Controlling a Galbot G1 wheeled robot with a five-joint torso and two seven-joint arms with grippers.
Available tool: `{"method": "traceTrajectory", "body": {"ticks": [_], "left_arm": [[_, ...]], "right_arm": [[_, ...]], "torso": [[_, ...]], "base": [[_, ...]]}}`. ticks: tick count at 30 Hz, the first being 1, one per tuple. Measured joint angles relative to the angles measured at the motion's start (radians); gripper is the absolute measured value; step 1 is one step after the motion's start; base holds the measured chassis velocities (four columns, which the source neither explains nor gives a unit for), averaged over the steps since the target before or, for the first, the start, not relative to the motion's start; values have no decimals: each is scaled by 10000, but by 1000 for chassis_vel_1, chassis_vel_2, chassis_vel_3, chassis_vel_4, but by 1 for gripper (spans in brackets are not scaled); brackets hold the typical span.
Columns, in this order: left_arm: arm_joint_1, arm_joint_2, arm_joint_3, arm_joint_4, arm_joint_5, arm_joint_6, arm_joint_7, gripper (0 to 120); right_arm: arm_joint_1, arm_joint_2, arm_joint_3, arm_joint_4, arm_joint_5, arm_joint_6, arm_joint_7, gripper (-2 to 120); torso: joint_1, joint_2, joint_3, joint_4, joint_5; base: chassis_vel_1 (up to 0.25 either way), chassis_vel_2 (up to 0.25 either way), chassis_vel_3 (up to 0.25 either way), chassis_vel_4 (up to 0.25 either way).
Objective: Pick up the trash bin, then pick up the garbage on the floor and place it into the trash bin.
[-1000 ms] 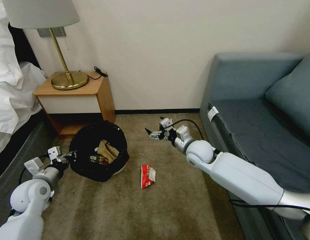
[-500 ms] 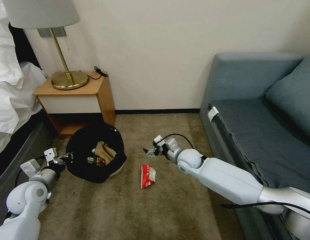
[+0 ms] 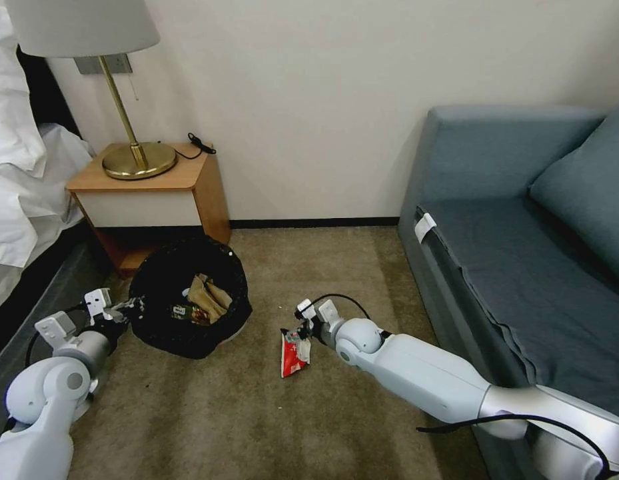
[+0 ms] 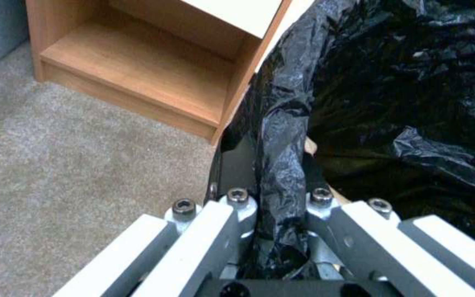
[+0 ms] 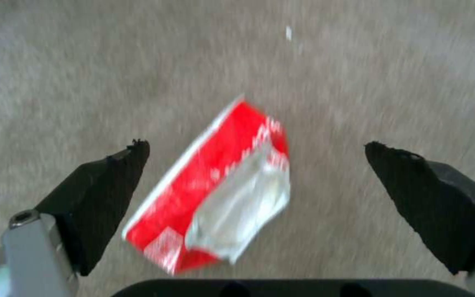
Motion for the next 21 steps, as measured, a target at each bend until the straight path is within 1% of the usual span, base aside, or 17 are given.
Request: {"method": "traceTrajectory", "body": {"ticks": [1, 6, 8, 9, 11, 14, 15, 16, 17, 21], "left_arm": [[-5, -42, -3, -42, -1, 5, 0, 4], [-16, -111, -4, -73, 1, 12, 1, 4], [-3, -154, -4, -82, 33, 17, 5, 4], [-3, -154, -4, -82, 33, 17, 5, 4], [-2, -153, -10, -92, 33, 20, 34, 4], [-2, -150, -13, -92, 34, 21, 43, 4], [-2, -149, -18, -92, 33, 22, 46, 4], [-3, -153, -26, -72, 33, 22, 53, 4], [-3, -164, -26, -47, 35, 26, 59, 4], [0, -176, -36, -24, 44, 31, 77, 4]], "right_arm": [[86, 64, -60, -207, 344, -267, -15, 100], [232, 240, -90, -582, 582, -607, -224, 100], [472, 504, -128, -1086, 779, -1002, -467, 100], [472, 504, -128, -1086, 779, -1002, -467, 100], [816, 831, -147, -1738, 1021, -1375, -644, 100], [971, 931, -166, -1951, 1054, -1478, -780, 100], [1128, 1010, -221, -2142, 1068, -1529, -944, 100], [1441, 1178, -399, -2615, 1068, -1631, -1400, 100], [1512, 1271, -454, -2823, 1063, -1653, -1552, 100], [1503, 1365, -520, -2928, 1051, -1674, -1716, 100]], "torso": [[0, 0, 0, -1, 1], [0, 0, 0, -2, 1], [0, 0, 0, 0, 0], [0, 0, 0, 0, 0], [0, 0, 0, 0, 1], [0, 0, 0, 0, 1], [0, 0, 0, 1, 0], [0, 0, 0, 1, 0], [0, 0, 1, 0, 0], [0, 0, 0, 0, 0]], "base": [[0, 0, 0, 0], [0, 0, 0, 0], [0, 0, 0, 0], [0, 0, 0, 0], [0, 0, 0, 0], [0, 0, 0, 0], [0, 0, 0, 0], [0, 0, 0, 0], [0, 0, 0, 0], [0, 0, 0, 0]]}}
